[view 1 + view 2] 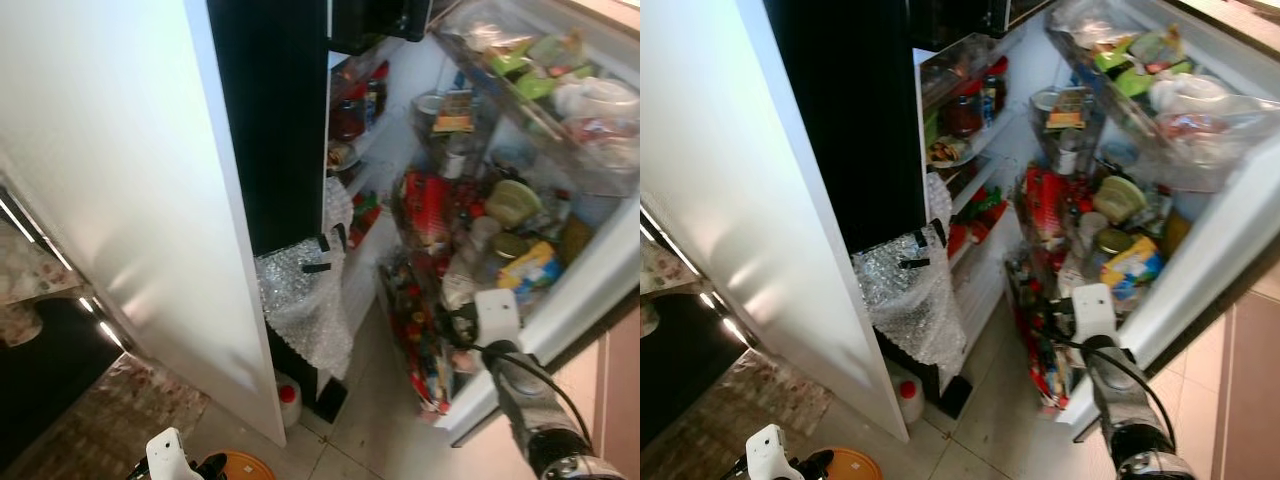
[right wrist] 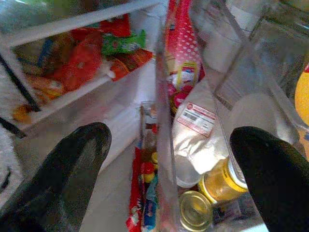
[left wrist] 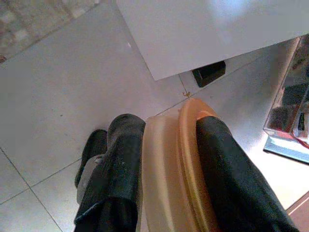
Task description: Restocking fridge
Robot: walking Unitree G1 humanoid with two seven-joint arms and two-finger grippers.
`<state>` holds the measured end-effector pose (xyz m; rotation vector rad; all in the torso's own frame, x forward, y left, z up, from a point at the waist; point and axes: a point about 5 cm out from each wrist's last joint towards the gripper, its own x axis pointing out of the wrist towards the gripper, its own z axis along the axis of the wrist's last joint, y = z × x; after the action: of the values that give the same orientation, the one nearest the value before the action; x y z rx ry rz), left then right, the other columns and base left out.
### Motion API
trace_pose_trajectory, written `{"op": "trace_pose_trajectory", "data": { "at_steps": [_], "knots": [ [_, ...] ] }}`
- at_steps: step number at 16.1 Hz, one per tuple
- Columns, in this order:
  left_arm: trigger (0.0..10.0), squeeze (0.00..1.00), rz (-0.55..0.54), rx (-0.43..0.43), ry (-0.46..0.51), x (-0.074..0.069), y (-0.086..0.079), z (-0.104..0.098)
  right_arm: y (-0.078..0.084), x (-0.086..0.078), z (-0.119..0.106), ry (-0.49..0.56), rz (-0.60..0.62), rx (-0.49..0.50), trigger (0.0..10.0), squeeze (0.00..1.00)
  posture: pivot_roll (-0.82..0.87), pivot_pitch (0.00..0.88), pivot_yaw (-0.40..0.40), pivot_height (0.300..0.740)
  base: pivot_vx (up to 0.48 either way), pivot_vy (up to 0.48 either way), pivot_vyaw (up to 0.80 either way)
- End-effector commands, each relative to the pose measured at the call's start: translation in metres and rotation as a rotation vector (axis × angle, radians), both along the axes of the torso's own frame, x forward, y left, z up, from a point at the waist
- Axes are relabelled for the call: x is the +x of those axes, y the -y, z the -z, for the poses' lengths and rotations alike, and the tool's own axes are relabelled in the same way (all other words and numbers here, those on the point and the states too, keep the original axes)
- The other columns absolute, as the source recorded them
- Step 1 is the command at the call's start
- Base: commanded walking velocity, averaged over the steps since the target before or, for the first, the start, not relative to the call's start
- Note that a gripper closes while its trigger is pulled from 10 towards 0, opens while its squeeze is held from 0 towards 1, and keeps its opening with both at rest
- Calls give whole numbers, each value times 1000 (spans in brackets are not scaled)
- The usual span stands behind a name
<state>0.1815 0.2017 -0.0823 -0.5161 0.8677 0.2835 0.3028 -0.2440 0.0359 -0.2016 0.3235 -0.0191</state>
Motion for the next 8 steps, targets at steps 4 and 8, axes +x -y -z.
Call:
{"op": "trace_pose_trajectory", "data": {
  "at_steps": [4,8],
  "knots": [
    [10000,0,12,14,-19,-4,-1,2,55,-16,-6,-11,212,-72,10000,0,-21,0,14,740,0,0,0],
    [10000,0,23,16,-20,-4,0,2,105,-53,3,-105,468,-119,10000,0,-23,0,15,740,0,0,0]
  ]
}}
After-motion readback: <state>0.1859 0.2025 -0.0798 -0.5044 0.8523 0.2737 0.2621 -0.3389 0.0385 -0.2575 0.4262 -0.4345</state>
